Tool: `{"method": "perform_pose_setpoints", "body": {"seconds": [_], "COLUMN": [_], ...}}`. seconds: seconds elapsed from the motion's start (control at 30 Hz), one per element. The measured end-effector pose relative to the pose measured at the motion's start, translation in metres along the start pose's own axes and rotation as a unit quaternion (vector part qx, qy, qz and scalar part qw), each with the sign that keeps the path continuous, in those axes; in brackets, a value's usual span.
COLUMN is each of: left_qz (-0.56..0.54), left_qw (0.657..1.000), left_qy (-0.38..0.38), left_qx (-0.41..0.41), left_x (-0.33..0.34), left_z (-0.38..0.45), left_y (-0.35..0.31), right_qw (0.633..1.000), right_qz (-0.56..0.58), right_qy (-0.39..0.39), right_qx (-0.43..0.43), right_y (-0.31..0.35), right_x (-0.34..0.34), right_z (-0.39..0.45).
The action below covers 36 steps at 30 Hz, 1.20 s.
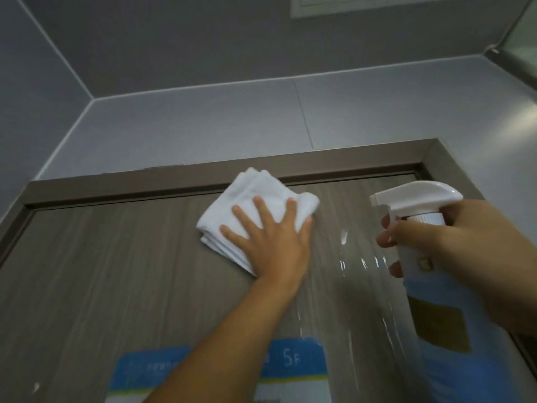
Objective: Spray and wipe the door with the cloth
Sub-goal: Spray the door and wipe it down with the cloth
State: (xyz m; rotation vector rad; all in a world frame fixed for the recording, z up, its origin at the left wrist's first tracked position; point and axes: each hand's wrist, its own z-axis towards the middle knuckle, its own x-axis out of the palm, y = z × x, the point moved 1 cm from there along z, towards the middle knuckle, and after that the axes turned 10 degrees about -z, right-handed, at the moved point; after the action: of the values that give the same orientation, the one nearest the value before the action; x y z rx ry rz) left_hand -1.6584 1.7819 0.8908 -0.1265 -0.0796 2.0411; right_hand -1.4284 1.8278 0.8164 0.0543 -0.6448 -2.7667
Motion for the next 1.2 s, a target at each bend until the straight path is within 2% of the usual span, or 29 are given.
{"method": "perform_pose_setpoints", "body": {"seconds": [0.17,0.3,0.47,0.67,0.8,0.93,1.03,1.1,1.2], "left_qz": [0.048,0.073,0.082,0.062,0.041,0.029,-0.023,-0.021,-0.038], "left_qw": [0.983,0.977,0.99,0.997,0.985,0.972,0.97,0.971,0.984], "left_qy": [0.056,0.039,0.064,-0.013,-0.08,-0.097,-0.104,-0.109,-0.088], "left_qx": [0.165,0.197,0.1,-0.04,-0.147,-0.212,-0.219,-0.21,-0.148], "left_x": [0.032,0.022,-0.025,-0.08,-0.106,-0.125,-0.123,-0.112,-0.089], "left_z": [-0.053,-0.043,-0.009,0.009,0.008,0.004,0.005,0.0,-0.012], "left_y": [-0.045,-0.02,0.043,0.165,0.241,0.303,0.3,0.269,0.203], "right_qw": [1.0,1.0,0.999,0.998,0.998,0.999,0.999,0.999,1.0], "right_qz": [-0.011,0.0,0.028,0.029,0.023,0.007,0.009,0.007,-0.001], "right_qy": [-0.011,0.005,0.032,0.05,0.054,0.043,0.035,0.03,0.026], "right_qx": [-0.006,-0.014,-0.003,-0.001,-0.014,-0.027,-0.023,-0.02,-0.009], "right_y": [-0.005,-0.004,-0.002,0.007,0.017,0.021,0.021,0.019,0.014], "right_x": [-0.015,-0.016,-0.008,0.013,0.034,0.051,0.054,0.052,0.043], "right_z": [0.011,0.013,0.013,0.007,0.002,0.003,0.006,0.007,0.008]}}
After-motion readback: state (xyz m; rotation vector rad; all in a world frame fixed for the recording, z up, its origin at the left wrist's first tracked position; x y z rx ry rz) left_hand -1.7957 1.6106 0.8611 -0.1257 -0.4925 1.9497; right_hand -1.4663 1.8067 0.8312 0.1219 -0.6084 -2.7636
